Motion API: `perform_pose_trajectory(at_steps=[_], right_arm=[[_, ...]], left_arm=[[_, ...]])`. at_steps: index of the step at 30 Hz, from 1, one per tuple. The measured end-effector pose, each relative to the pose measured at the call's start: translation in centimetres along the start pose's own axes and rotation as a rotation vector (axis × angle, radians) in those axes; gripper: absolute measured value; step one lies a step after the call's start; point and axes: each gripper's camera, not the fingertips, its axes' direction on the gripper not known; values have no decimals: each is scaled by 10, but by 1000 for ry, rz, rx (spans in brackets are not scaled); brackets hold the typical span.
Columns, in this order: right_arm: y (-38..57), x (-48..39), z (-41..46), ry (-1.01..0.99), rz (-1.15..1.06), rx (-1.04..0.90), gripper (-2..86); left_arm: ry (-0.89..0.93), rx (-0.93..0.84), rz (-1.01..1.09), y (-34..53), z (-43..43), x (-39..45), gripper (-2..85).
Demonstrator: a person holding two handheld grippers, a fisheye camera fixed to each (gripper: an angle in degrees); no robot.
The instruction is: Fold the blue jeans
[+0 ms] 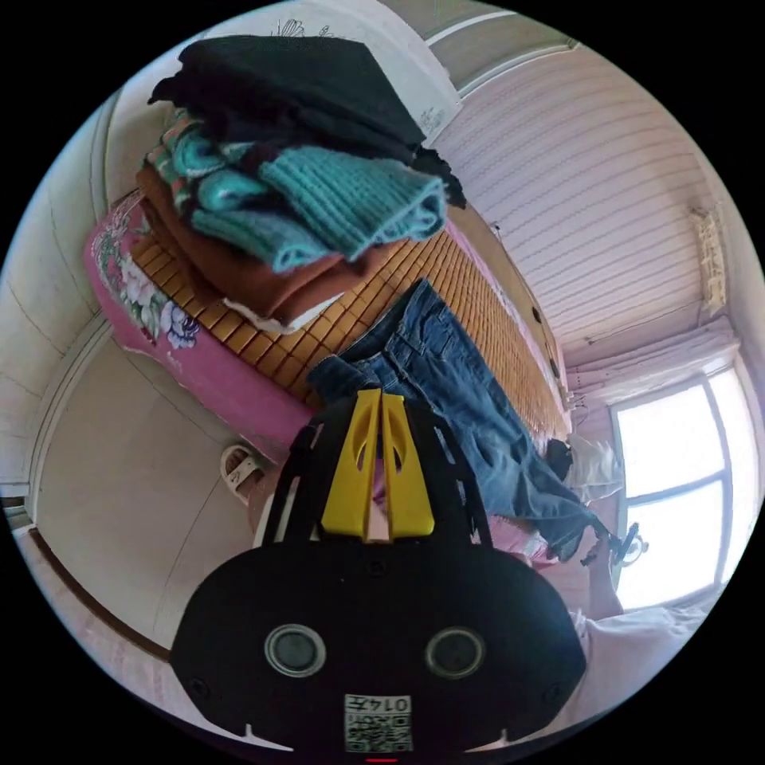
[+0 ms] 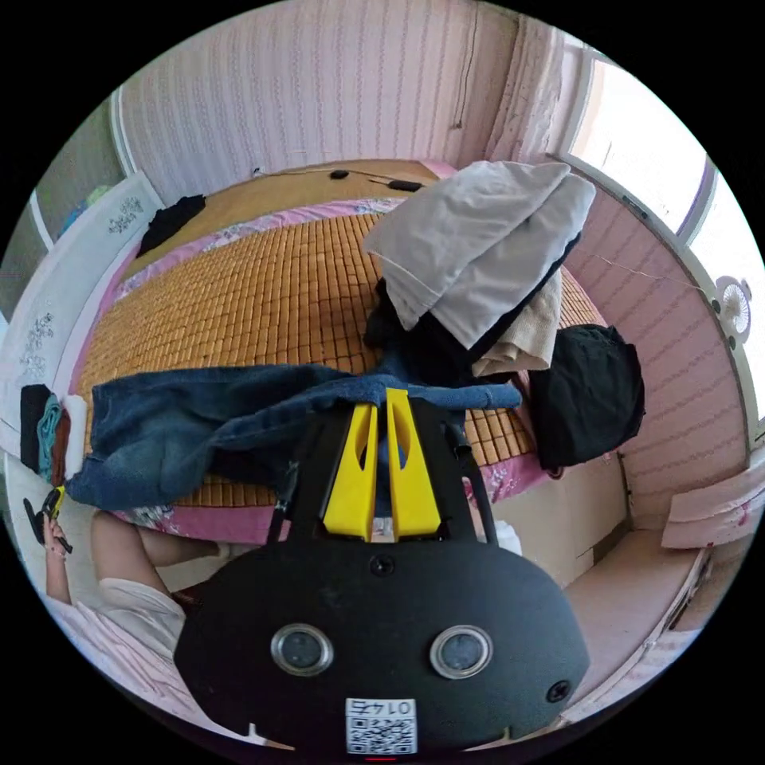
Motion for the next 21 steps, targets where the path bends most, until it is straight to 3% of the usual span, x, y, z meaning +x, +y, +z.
perform_pose_trajectory(at_steps=[4,8,11,14,18,21], right_arm=[[-42,-2,-39,-46,-33,126,-1],[-33,18,-67,-27,-66,203,19],[5,41,-31,57,-45,44,63],[50,63,15,156,50,-145,81],[87,86,24,5,202,-119,85],[87,102,26,-77,271,-80,101]], left_arm=[[64,86,109,-41,-38,46,-10],[29,307,143,-39,-118,47,-10],[-112,162,73,-16,-122,1,-9],[-100,-31,10,15,-88,-31,-8],[-20,-141,-29,30,-36,-31,4],[2,-179,5,17,-4,-10,73]])
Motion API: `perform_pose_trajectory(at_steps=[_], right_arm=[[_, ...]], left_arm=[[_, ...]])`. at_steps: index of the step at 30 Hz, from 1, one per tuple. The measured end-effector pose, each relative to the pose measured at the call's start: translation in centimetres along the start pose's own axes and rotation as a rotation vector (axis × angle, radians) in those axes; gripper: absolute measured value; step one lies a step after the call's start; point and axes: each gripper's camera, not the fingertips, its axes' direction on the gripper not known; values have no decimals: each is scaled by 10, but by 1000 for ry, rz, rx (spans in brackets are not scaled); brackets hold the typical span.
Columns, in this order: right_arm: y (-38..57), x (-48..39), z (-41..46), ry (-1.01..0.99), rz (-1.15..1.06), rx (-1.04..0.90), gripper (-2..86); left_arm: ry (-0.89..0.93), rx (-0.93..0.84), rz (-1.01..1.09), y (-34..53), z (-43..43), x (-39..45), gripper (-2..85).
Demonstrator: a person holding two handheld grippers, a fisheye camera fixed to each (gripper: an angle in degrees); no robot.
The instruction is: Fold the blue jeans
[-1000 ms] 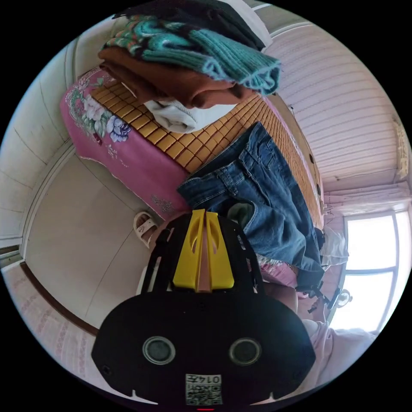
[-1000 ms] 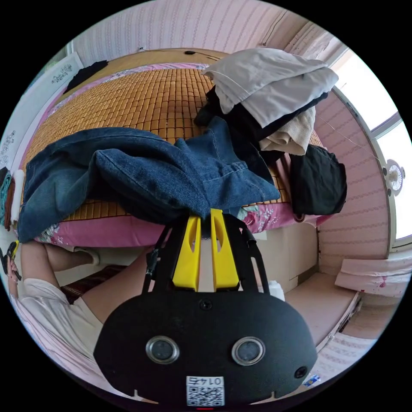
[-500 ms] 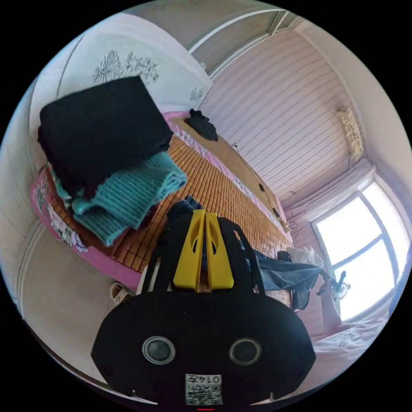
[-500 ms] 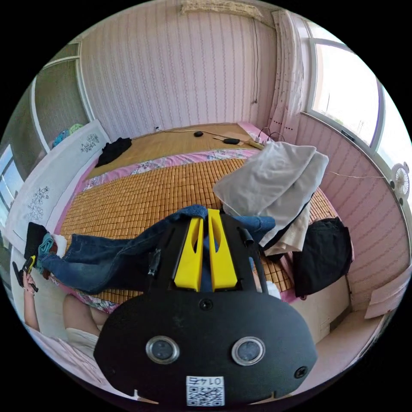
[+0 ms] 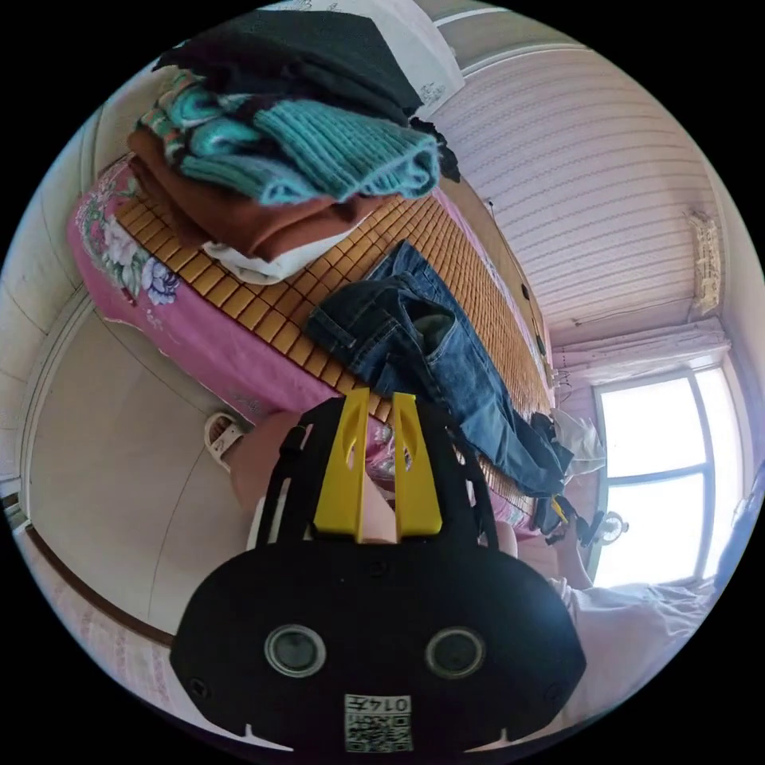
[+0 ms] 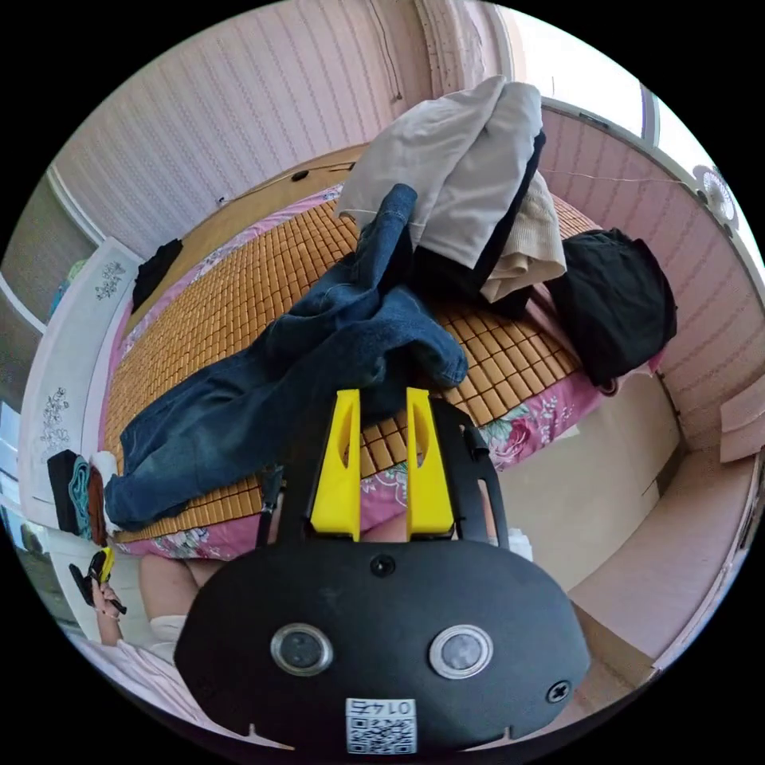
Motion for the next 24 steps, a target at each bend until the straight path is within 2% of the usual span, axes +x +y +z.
perform_pose_trajectory(at_steps=[4,7,9,13,17,20,22,24], right_arm=[[-16,29,11,-56,125,0,132],[-31,59,24,-243,241,-32,114],[-39,75,27,-333,303,-53,81],[-43,80,9,-298,213,-44,35],[-14,104,-47,-414,127,133,16],[46,128,-94,-339,64,312,12],[83,149,-89,-299,86,274,11],[116,172,-43,-227,165,6,12]], left_arm=[[54,-22,-8,-29,33,16,124],[111,9,-90,-48,57,17,141],[47,-22,-108,-61,81,17,122],[-23,-115,-149,-75,101,8,41],[41,-25,-61,-78,65,17,-1],[95,19,120,-63,10,31,-4],[64,24,180,-44,-18,23,-3],[52,-24,81,-16,-27,-22,0]])
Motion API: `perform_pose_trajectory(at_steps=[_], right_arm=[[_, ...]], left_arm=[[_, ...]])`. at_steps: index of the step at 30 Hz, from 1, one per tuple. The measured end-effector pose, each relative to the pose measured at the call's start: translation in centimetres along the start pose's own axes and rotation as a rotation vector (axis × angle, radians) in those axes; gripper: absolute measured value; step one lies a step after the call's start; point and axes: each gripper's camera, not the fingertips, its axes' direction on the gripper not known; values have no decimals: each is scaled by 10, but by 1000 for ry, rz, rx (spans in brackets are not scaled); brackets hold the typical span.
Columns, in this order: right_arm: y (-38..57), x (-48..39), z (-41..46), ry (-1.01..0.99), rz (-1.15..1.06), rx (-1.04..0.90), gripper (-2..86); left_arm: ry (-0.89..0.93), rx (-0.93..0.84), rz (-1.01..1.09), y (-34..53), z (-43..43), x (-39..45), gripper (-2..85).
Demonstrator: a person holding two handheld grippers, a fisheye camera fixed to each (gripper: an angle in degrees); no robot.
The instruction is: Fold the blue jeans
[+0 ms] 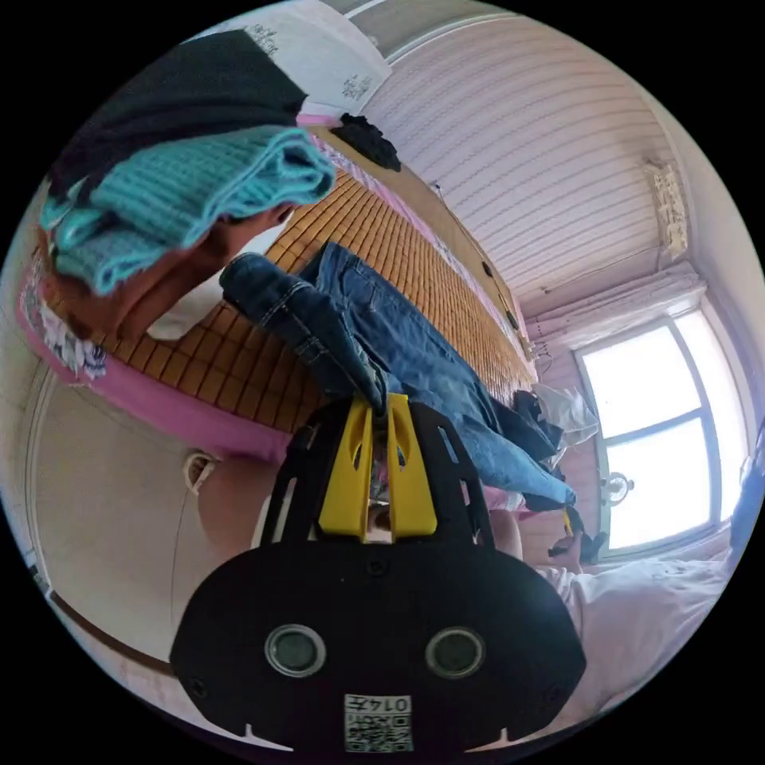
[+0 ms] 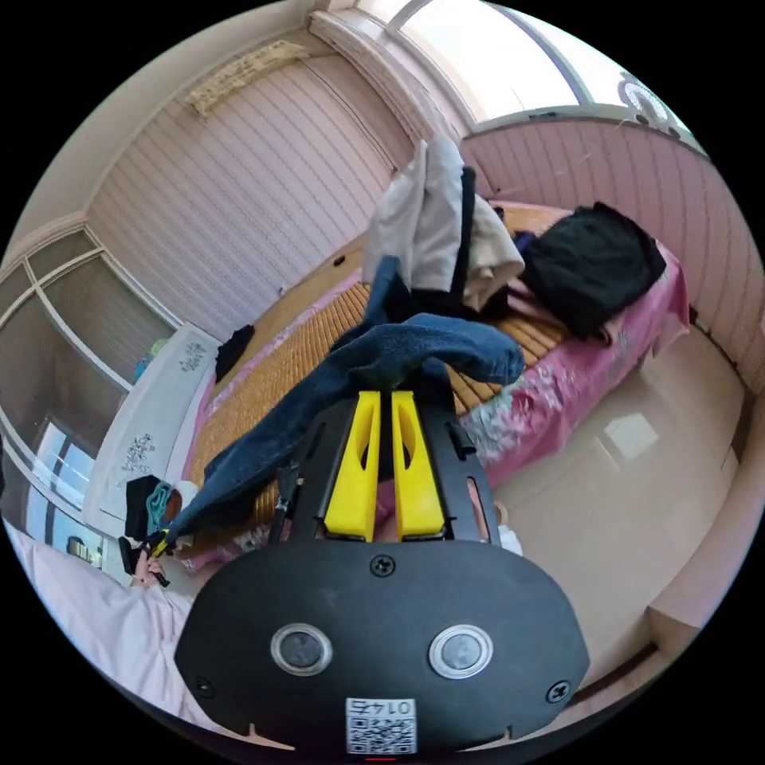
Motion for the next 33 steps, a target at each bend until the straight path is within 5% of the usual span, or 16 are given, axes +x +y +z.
perform_pose_trajectory(at_steps=[3,7,16,21,24,28,33], right_arm=[[21,29,36,60,117,-172,10],[23,31,44,55,110,-176,3],[-13,7,34,-28,3,-66,-9],[-18,-10,3,-205,-49,197,-9],[15,11,14,-147,-54,116,-9],[64,52,60,79,166,-138,-8],[83,53,74,126,297,-110,-3]], left_arm=[[19,-48,-231,38,6,-64,11],[112,25,-343,65,-4,-94,26],[133,77,-219,50,-38,-91,4],[196,160,-7,10,-76,-49,1],[99,144,27,23,-82,-56,8],[-118,-64,-159,53,-46,-105,31],[159,117,-402,91,-59,-170,46]])
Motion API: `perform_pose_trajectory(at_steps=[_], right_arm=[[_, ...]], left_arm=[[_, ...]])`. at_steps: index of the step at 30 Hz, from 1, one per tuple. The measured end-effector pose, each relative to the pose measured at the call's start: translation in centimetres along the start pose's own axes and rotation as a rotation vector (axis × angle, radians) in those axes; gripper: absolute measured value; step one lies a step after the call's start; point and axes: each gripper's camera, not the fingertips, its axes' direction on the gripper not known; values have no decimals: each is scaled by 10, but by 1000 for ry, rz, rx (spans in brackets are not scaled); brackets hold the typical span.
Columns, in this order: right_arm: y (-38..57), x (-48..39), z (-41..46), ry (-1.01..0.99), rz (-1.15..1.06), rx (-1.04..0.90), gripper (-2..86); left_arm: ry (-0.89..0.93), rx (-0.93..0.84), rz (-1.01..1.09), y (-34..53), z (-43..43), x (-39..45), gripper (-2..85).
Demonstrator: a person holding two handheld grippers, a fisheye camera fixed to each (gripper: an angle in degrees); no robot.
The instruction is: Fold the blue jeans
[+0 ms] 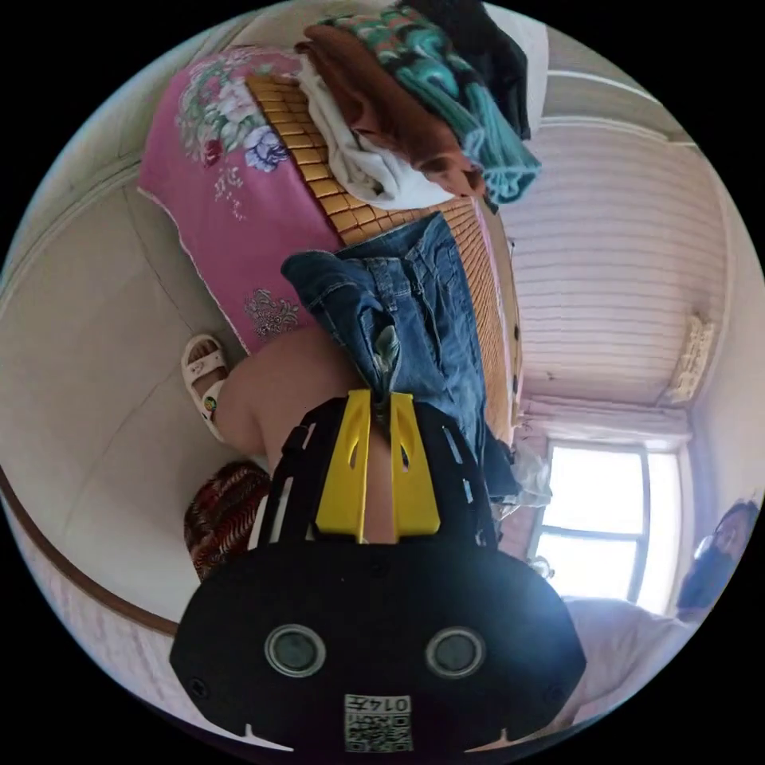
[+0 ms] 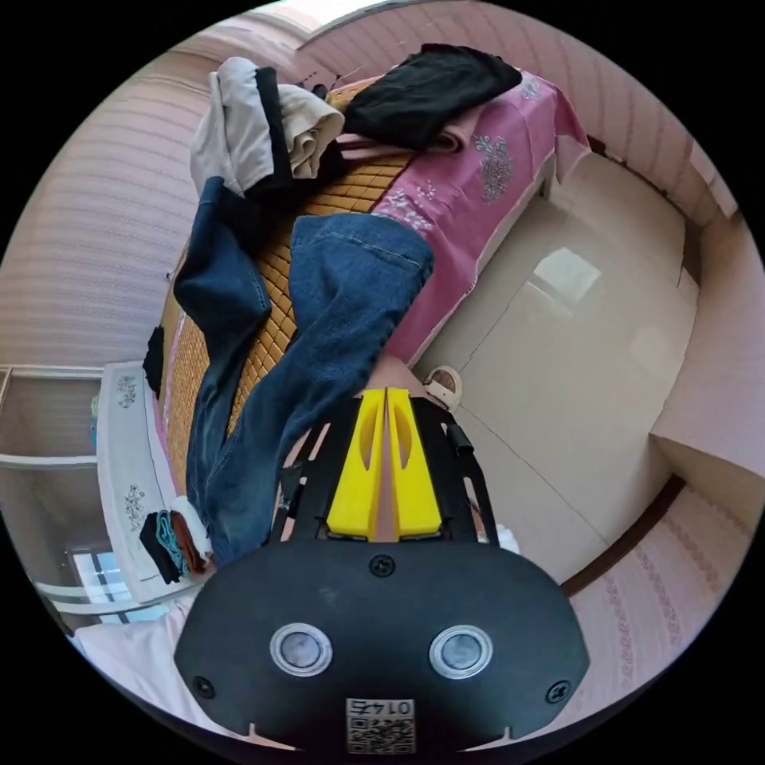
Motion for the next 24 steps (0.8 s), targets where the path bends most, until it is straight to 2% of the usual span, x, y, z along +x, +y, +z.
perform_pose_trajectory(at_steps=[4,6,7,10,12,15,17,22,24], right_arm=[[-13,-81,2,96,-235,89,0],[-9,-167,21,126,-509,124,3],[-6,-190,30,128,-579,124,4],[28,-308,91,76,-897,33,18],[83,-394,153,13,-1139,-119,39],[183,-468,235,53,-1451,-293,52],[236,-492,272,95,-1587,-317,51],[286,-538,332,145,-1566,-404,1],[299,-557,340,107,-1593,-395,-5]], left_arm=[[-35,102,22,-2,-25,-9,50],[-41,141,27,-5,-31,-14,61],[-43,143,27,-6,-30,-15,66],[-38,145,15,-11,-16,-22,99],[-25,99,13,-16,6,-26,107],[-25,40,21,-27,34,-30,57],[-39,28,32,-34,46,-29,16],[-96,85,156,-64,49,2,-8],[-99,186,200,-73,35,14,-9]])
